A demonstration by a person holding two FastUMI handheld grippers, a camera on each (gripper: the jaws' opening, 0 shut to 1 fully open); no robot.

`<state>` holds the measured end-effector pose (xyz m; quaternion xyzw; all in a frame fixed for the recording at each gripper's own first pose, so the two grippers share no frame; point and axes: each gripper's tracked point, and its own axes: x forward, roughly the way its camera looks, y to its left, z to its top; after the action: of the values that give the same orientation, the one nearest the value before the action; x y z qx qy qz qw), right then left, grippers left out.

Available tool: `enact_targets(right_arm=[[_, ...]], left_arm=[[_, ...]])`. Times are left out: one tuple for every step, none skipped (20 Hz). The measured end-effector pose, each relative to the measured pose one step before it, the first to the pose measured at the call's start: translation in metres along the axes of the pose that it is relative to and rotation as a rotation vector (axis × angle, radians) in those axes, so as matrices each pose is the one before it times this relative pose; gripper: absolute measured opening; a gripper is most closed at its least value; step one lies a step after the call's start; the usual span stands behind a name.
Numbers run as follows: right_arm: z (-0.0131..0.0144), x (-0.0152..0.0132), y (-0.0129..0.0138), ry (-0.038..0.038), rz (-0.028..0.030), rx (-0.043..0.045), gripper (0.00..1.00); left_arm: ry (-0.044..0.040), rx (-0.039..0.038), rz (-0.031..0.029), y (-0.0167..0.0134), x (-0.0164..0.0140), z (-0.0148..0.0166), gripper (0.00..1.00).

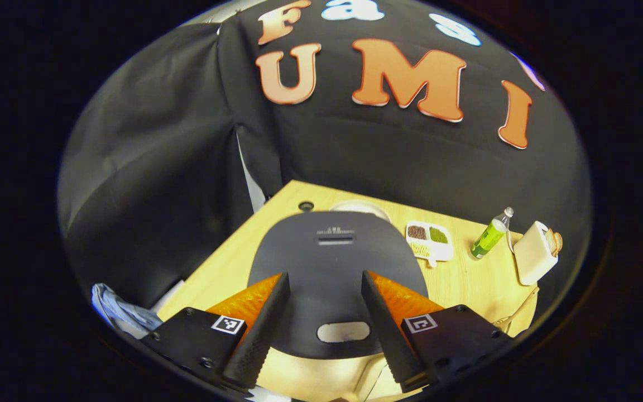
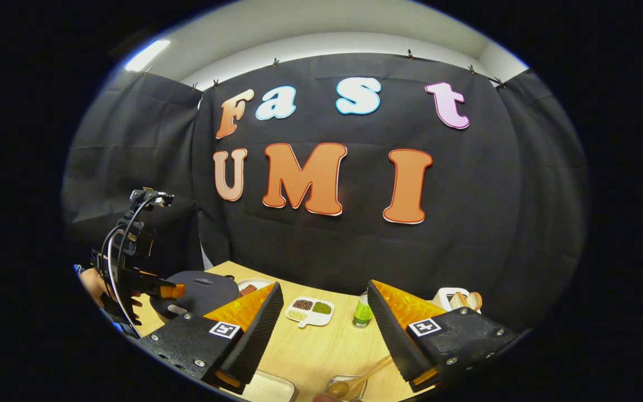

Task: Close the left gripper, press the button to open the rice cooker; take a wooden spoon from the chopstick holder with the right hand, scoop a spoonful of rice and pour it into the rice cooker, then put the wooden spoon back into the chopstick holder.

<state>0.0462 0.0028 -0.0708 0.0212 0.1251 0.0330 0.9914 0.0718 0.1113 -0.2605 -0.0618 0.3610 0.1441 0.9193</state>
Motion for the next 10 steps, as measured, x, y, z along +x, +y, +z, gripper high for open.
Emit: enact_targets(right_arm=[[0.00382, 0.00032, 0.0, -0.00922, 0.00119, 0.00101, 0.98], [0.00352, -0.00013, 0.0004, -0.00948, 0.00174, 0.00253, 0.94], [0.00201, -0.00053, -0.00167, -0.00984, 0.00199, 0.00331, 0.94], [0.00359, 0.00009, 0.00067, -0.0094, 0.00202, 0.00232, 0.95], [0.00308, -0.00005, 0.00015, -0.00582, -0.00201, -0.00106, 0.98], [0.00193, 0.00014, -0.00112, -0.00381, -0.00403, -0.00621, 0.95], [0.00267, -0.00046, -0.00044, -0.00758, -0.0023, -0.00723, 0.95], [0.00472, -0.00039, 0.00021, -0.0116, -0.00401, -0.0059, 0.95], [0.00494, 0.00004, -0.00082, -0.0142, -0.00432, -0.00362, 0.98], [0.00366, -0.0004, -0.00066, -0.01073, -0.00406, -0.00434, 0.95]], left_arm=[[-0.04275, 0.00705, -0.01293, -0.00489, -0.00825, 0.01119, 0.85], [-0.03859, 0.00525, -0.01515, -0.0049, -0.00783, 0.0099, 0.85], [-0.03959, 0.00706, -0.01208, -0.00336, -0.00666, 0.00926, 0.85], [-0.03384, 0.00647, -0.00832, -0.00276, -0.00586, 0.00924, 0.84], [-0.03524, 0.00401, -0.00972, -0.00129, -0.00637, 0.00916, 0.85], [-0.03575, 0.00269, -0.00853, -0.00137, -0.00569, 0.01019, 0.85], [-0.03438, 0.00138, -0.01151, -0.00289, -0.00542, 0.00989, 0.84], [-0.03777, 0.0016, -0.00983, -0.00216, -0.00522, 0.0094, 0.88], [-0.03566, 0.00073, -0.00884, -0.00106, -0.00671, 0.01112, 0.87], [-0.03344, 0.00568, -0.00645, -0.0015, -0.00471, 0.01065, 0.87]])
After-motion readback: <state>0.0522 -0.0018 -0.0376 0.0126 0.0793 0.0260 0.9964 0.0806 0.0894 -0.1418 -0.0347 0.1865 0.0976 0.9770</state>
